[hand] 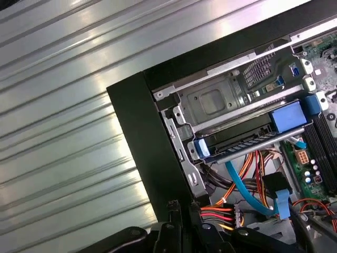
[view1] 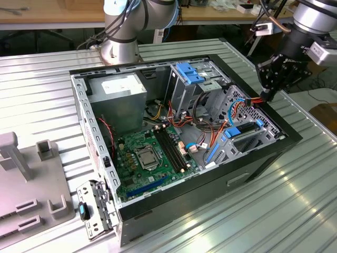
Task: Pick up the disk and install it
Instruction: 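Insert the first disk wire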
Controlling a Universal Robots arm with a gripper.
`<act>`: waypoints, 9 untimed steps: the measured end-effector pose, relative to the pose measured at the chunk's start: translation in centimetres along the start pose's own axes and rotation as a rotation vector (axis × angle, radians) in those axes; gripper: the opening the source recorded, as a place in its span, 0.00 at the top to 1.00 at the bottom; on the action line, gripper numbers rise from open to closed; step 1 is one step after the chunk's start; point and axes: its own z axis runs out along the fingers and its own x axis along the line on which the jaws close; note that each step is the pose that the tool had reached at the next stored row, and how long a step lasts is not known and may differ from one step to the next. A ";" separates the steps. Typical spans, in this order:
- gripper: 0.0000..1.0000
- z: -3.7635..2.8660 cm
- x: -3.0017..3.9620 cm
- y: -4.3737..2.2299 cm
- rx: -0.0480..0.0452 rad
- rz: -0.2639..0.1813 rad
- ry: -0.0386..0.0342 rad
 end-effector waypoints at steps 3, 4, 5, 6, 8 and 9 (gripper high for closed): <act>0.84 0.00 0.00 0.00 -0.0027 0.039 -0.0003; 0.84 0.00 0.00 0.00 -0.0034 0.048 -0.0003; 0.84 0.01 0.00 0.00 -0.0045 0.061 -0.0003; 0.84 0.01 -0.01 0.00 -0.0066 0.083 -0.0002; 0.84 0.01 -0.01 0.01 -0.0095 0.118 -0.0003; 0.84 0.01 -0.01 0.01 -0.0102 0.129 -0.0004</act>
